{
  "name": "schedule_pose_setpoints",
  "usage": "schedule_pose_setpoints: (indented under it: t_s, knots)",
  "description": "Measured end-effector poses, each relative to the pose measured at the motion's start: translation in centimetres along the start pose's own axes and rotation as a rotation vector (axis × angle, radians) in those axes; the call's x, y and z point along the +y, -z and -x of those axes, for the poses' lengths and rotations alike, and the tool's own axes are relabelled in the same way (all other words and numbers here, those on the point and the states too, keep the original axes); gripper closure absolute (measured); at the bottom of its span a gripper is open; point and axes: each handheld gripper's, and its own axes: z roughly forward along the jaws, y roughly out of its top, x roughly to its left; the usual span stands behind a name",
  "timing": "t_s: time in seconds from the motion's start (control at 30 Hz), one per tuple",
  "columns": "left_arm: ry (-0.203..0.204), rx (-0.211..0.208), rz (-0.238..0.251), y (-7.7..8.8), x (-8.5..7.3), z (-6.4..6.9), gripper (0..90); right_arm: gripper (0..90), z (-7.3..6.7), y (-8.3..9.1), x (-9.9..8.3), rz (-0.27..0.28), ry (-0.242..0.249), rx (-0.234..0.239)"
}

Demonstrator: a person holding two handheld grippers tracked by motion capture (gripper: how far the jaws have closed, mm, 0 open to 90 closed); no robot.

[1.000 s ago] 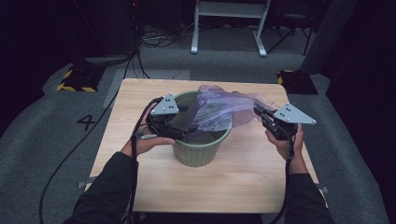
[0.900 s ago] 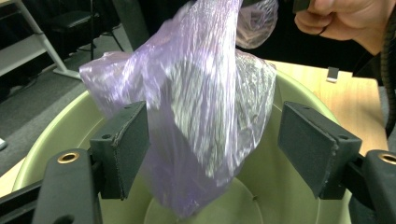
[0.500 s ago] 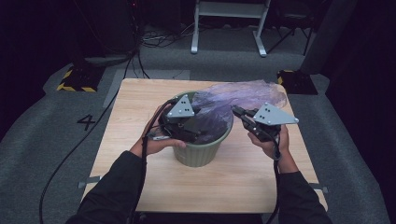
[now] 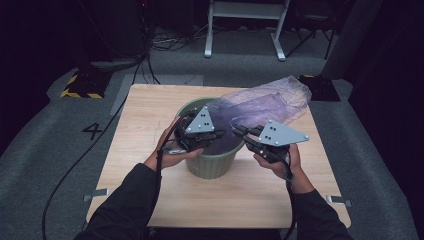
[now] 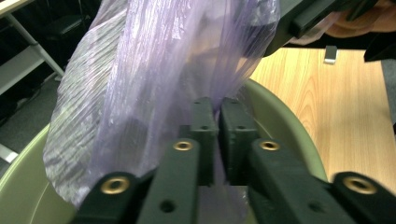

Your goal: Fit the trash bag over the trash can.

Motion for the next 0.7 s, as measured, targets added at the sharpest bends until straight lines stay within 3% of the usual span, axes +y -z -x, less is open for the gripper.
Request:
schedule_pose_setpoints:
  t_s: [0.2, 0.3, 0.4, 0.5, 0.63, 0.7]
  knots:
    - [-0.026, 0.008, 0.01, 0.3, -0.3, 0.1, 89.9, 85.6, -0.1, 0.3, -0.1, 0.002, -0.009, 0.0]
    - [-0.021, 0.017, 0.007, 0.5, -0.7, 0.1, 89.9, 71.8, -0.1, 0.7, -0.2, 0.001, -0.021, -0.01]
    - [-0.02, 0.024, 0.005, 0.9, -1.2, -0.2, 90.0, 66.4, -0.1, 1.4, -0.4, 0.014, -0.015, -0.008]
    - [-0.006, 0.036, -0.001, 1.3, -1.8, -0.5, 90.0, 52.6, 0.1, 2.1, -0.6, 0.003, -0.021, -0.023]
    - [0.016, 0.049, 0.002, 1.9, -2.5, -1.0, 90.0, 39.1, 0.3, 3.7, -1.1, 0.003, -0.029, -0.114]
    - [0.026, 0.05, 0.003, 2.2, -2.9, -1.2, 90.0, 34.2, 0.5, 4.3, -1.3, 0.002, -0.027, -0.128]
